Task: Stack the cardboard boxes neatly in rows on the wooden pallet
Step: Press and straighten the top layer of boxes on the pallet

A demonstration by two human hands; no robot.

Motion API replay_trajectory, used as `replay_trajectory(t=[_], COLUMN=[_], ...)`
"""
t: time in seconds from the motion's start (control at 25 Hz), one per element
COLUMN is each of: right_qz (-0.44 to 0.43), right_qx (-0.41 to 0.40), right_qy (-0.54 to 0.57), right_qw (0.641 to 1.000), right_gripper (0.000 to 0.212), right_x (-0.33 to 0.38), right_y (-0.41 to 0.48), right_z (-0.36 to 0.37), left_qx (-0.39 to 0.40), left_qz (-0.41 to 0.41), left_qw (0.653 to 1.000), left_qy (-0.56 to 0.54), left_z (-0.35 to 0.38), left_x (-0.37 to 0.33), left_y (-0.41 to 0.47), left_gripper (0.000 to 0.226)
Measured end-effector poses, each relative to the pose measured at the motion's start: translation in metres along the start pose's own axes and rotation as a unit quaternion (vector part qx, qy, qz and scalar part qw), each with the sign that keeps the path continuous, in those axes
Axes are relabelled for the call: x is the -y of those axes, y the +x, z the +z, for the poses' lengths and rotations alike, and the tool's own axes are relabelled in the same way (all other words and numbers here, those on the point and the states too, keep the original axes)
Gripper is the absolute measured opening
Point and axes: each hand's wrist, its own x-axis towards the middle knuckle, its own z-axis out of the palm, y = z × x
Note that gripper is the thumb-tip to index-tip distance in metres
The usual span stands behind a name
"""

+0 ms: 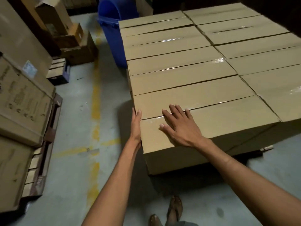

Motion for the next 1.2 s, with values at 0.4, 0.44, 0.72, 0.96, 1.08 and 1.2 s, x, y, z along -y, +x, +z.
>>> replay_trajectory(t=[0.4,0.44,0.72,0.96,1.08,1.2], right_qz=[0.051,0.041,0.151,0.076,0.043,0.022], right_qx=[-0.075,-0.087,-0.216,0.007,-0.026,-0.041], right_qy=[0.032,0.053,0.097,-0.112,-0.141,-0.143], right_qw=[0.995,0.994,0.96,0.991,0.989,0.989], right_gripper=[0.063,0.06,0.061,0.119,0.113,0.113], right_x=[-0.053,-0.063,-0.248,-0.414,-0.427,-0.434], right_y=[-0.09,-0.091,-0.149,-0.139,-0.133,-0.129], right_z=[-0.002,-0.01,-0.082,-0.102,-0.093,-0.095], left_qx=[0.003,0.052,0.207,0.19,0.179,0.187], left_qz=[0.168,0.166,0.213,0.27,0.265,0.259], left_qw=[0.847,0.829,0.668,0.558,0.548,0.556], left_qy=[0.505,0.531,0.682,0.761,0.773,0.768], left_z=[0.105,0.126,0.266,0.373,0.379,0.379], left_x=[-0.013,-0.007,0.045,0.082,0.084,0.082], left_y=[-0.063,-0.067,-0.074,-0.048,-0.042,-0.04], left_gripper=[0.06,0.059,0.081,0.092,0.092,0.091])
